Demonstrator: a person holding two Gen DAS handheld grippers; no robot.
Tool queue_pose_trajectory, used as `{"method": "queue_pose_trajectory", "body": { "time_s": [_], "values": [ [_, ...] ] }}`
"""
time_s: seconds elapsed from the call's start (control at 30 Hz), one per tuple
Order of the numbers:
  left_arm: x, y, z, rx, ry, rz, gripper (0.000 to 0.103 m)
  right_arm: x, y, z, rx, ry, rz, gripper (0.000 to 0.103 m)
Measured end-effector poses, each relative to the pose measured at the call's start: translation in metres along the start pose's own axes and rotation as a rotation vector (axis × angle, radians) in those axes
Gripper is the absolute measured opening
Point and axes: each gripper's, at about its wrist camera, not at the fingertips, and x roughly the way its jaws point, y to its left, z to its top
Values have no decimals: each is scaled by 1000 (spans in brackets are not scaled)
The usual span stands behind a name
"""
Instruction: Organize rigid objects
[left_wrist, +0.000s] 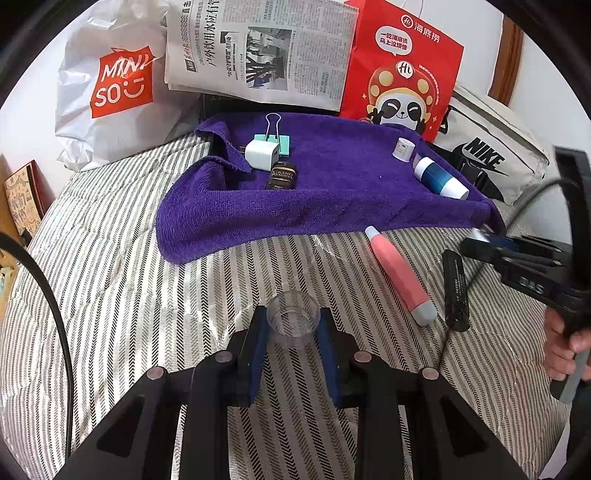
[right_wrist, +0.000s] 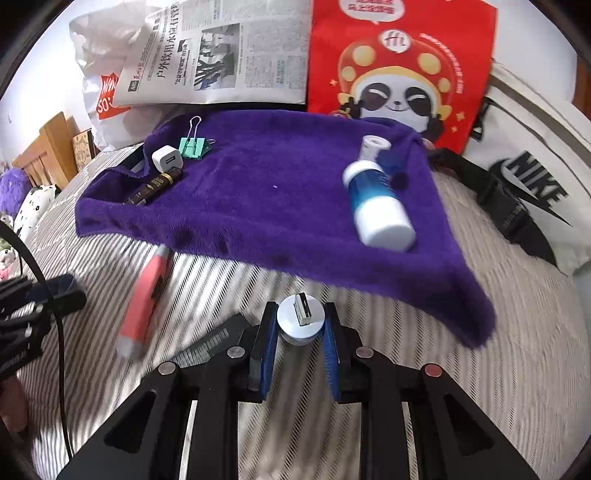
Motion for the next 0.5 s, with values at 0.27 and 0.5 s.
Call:
{"method": "queue_pose_trajectory", "body": {
  "time_s": [0.27,0.5],
  "values": [
    [0,-3,1,11,2,15,26,-13,-20,-30,-11,19,-44,23],
    [1,-4,0,17,2,23,26,-14,-26,-39,26,-27,-12,23]
  ]
}}
